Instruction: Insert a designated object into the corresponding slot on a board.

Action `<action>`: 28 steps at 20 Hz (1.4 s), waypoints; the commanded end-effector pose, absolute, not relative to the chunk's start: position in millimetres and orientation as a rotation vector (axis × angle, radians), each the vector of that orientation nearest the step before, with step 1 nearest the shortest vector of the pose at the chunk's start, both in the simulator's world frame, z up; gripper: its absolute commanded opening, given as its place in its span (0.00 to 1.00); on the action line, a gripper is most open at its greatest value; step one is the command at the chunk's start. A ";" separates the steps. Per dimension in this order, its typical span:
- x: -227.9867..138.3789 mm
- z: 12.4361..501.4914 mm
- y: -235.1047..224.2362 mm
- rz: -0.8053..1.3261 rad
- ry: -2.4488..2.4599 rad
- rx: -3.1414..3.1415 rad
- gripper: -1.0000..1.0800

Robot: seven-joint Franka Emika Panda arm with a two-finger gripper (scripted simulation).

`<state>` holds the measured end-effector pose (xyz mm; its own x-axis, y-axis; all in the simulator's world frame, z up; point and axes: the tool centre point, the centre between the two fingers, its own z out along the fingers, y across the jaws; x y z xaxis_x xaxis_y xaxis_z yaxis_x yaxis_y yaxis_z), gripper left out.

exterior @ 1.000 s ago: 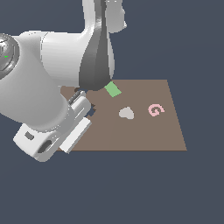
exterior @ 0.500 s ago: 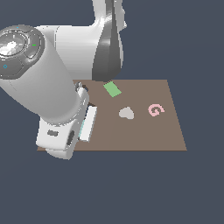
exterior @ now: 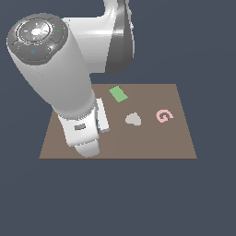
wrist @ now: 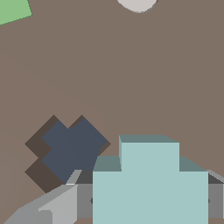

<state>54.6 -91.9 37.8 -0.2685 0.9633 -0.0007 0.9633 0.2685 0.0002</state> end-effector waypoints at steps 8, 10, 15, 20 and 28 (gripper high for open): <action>27.7 39.5 -87.0 -0.001 2.823 1.376 0.00; 23.0 39.7 -87.4 -0.001 2.867 1.281 0.00; 13.3 40.2 -89.3 -0.001 2.949 1.080 0.00; 6.5 40.5 -91.7 -0.001 2.999 0.931 0.00; 1.0 40.7 -94.7 -0.001 3.036 0.802 0.00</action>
<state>1.6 -94.4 40.4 -0.8632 0.5048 -0.0007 0.5048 0.8632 -0.0008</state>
